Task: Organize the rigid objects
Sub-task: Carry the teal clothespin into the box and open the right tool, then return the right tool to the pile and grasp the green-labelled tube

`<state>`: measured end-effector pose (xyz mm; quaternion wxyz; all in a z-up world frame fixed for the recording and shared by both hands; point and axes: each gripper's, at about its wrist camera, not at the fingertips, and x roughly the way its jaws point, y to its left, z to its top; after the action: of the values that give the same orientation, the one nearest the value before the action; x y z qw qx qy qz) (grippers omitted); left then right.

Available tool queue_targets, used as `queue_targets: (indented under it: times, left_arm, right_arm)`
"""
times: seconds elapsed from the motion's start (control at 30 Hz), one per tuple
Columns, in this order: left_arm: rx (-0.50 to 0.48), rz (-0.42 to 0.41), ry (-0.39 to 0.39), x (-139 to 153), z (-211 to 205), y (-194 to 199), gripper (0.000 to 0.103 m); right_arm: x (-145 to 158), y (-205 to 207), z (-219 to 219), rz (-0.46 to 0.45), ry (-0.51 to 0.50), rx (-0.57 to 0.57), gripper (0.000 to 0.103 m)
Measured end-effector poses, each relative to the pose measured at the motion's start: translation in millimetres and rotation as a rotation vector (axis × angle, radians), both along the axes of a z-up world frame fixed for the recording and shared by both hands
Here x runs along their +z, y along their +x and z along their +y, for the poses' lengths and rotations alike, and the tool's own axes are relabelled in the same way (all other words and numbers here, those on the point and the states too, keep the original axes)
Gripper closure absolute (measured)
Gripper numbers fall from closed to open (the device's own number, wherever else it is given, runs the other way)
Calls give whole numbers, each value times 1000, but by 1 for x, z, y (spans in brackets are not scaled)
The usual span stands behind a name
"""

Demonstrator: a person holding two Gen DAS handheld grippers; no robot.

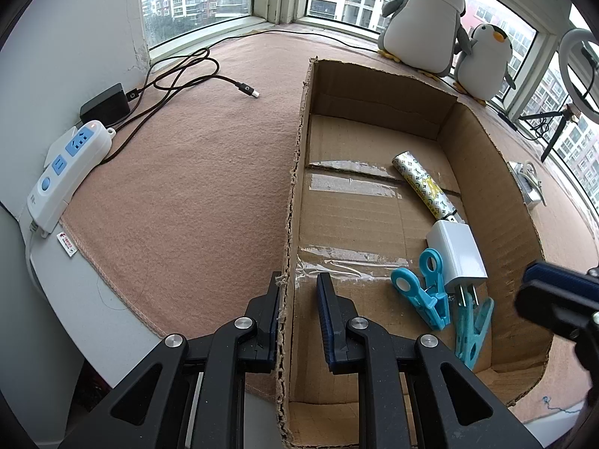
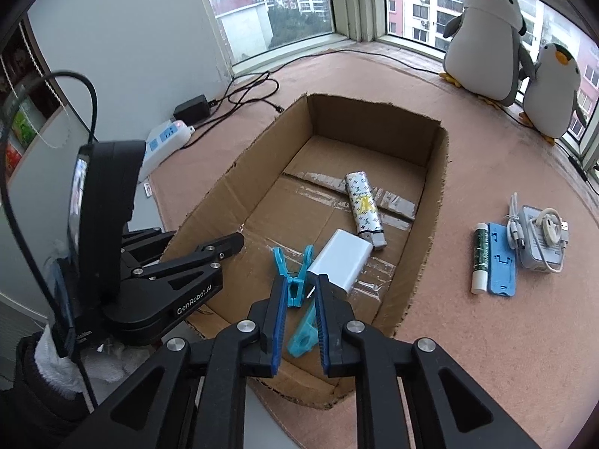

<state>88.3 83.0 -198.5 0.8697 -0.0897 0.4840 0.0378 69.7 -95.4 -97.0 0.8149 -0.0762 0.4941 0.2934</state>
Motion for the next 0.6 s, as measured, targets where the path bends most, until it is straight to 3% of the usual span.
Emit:
queue_targets:
  times: [0.27,0.43,0.6]
  left_arm:
    - [0,0,0,0,0,0,85]
    - [0,-1,0,0,0,0,85]
    - [1,0,0,0,0,0,85]
  right_arm:
    - [16,14,-44,-26,52,-107,86]
    - [11,31,-77,5,61,-192,81]
    - [4,43,-93,-2,30,-227,65]
